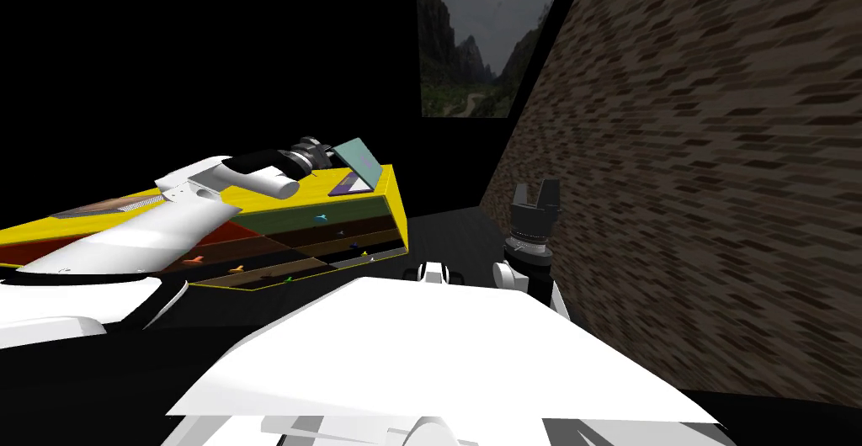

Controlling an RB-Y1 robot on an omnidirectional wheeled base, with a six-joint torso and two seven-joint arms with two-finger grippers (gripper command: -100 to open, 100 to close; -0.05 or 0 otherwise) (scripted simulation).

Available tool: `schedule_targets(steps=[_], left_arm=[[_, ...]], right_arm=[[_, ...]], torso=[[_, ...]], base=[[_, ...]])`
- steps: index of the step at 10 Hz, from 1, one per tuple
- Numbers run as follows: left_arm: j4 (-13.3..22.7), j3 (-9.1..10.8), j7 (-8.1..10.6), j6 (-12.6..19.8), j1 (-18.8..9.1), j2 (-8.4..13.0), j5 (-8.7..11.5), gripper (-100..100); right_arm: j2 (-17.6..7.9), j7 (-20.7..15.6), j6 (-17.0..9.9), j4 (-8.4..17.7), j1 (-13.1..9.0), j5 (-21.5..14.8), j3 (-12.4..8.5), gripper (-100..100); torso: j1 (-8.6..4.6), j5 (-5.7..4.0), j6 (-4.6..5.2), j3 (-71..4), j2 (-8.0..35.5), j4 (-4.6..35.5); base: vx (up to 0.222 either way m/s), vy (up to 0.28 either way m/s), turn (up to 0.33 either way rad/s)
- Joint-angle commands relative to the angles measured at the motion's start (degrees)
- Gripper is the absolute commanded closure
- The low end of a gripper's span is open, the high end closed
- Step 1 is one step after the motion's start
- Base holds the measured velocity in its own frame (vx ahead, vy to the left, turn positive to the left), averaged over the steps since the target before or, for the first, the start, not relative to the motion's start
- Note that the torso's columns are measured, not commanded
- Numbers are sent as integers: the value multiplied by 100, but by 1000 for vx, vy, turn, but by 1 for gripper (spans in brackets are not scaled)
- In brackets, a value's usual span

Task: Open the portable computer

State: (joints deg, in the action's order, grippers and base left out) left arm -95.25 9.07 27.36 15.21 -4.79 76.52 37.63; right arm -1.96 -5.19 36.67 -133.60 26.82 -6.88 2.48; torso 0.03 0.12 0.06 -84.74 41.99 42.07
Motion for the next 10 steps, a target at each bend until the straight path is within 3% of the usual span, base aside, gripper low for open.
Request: schedule_targets(steps=[1, 9, 10], left_arm=[[146, 16, 69, -143, -33, -323, 51, 100], [728, 81, 343, -714, -163, -1604, 256, 100], [704, 105, 312, -659, -225, -1488, 221, 100]], right_arm=[[0, 0, 0, 0, 0, 0, 0, 0], [0, 0, 0, 0, 0, 0, 0, 0], [0, 0, 0, 0, 0, 0, 0, 0]], torso=[[-17, -8, 11, 1, 1, -1], [-7, 7, 18, -1, -4, -14], [-9, 5, 23, -5, -9, -15]], base=[[-25, 61, 0], [-28, 62, -8], [-21, 30, 7]])
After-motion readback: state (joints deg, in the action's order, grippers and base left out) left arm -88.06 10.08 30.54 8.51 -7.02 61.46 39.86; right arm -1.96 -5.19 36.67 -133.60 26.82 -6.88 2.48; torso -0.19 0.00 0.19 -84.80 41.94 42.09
